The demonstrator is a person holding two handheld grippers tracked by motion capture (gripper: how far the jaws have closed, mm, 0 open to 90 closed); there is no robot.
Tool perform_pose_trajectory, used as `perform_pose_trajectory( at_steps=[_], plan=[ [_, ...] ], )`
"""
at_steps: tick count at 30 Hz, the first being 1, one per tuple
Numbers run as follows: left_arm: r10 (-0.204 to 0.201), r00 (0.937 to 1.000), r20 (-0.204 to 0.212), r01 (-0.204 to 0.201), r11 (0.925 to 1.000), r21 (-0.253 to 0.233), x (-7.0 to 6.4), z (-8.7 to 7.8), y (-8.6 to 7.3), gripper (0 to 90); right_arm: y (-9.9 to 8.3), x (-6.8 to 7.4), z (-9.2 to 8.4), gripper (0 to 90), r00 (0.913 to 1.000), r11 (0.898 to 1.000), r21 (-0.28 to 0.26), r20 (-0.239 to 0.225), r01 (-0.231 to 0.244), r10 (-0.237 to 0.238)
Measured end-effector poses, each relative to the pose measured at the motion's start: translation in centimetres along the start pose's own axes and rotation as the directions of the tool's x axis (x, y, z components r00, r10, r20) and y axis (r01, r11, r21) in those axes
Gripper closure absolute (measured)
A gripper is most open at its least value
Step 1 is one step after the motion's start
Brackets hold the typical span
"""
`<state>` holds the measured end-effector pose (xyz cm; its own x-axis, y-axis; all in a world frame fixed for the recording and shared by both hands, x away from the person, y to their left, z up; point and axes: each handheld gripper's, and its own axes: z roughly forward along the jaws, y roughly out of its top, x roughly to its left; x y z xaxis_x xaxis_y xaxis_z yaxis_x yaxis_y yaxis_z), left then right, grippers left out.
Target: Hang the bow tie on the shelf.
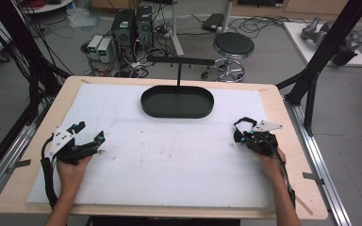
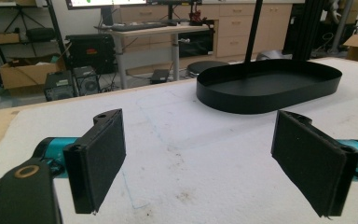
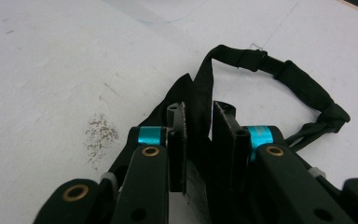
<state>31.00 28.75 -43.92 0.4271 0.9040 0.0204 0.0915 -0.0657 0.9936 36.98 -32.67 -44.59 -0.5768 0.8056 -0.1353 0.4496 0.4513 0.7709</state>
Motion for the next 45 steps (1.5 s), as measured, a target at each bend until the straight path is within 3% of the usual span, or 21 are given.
perform_pose_trajectory(
  at_steps=[6, 10, 13, 24, 29, 45],
  plan=[
    [-0.005, 1.0, 0.0, 0.005, 1.0, -0.004, 0.0, 0.0, 0.0, 17.9, 0.4, 0.4, -0.6, 81.6, 0.9998, 1.0, -0.015, 0.021, -0.006, 0.007],
    [-0.009, 1.0, 0.003, 0.009, 0.9999, -0.008, 0.1, 0.0, 0.0, 17.9, 0.9, 0.7, -1.4, 84.1, 0.9996, 0.998, -0.068, 0.021, -0.019, 0.02],
    [-0.011, 0.9999, 0.003, 0.011, 0.9999, -0.009, 0.2, 0.0, 0.0, 17.9, 1.3, 0.8, -1.7, 85.4, 0.9995, 0.997, -0.073, 0.017, -0.027, 0.028],
    [-0.013, 0.9999, 0.007, 0.013, 0.9999, -0.012, 0.2, -0.1, 0.0, 17.9, 5.1, 1.7, -2.8, 85.8, 0.9997, 0.987, -0.163, -0.016, -0.018, 0.016],
    [-0.014, 0.9999, 0.007, 0.014, 0.9998, -0.013, 0.2, 0.0, 0.0, 17.9, 6.4, 1.8, -3.0, 85.8, 0.9987, 0.981, -0.192, -0.043, -0.037, 0.029],
    [-0.021, 0.9997, 0.01, 0.021, 0.9996, -0.019, 0.2, 0.0, 0.0, 18.0, 12.2, 2.5, -1.3, 85.8, 0.9959, 0.966, -0.258, -0.091, -0.023, -0.001]
  ],
)
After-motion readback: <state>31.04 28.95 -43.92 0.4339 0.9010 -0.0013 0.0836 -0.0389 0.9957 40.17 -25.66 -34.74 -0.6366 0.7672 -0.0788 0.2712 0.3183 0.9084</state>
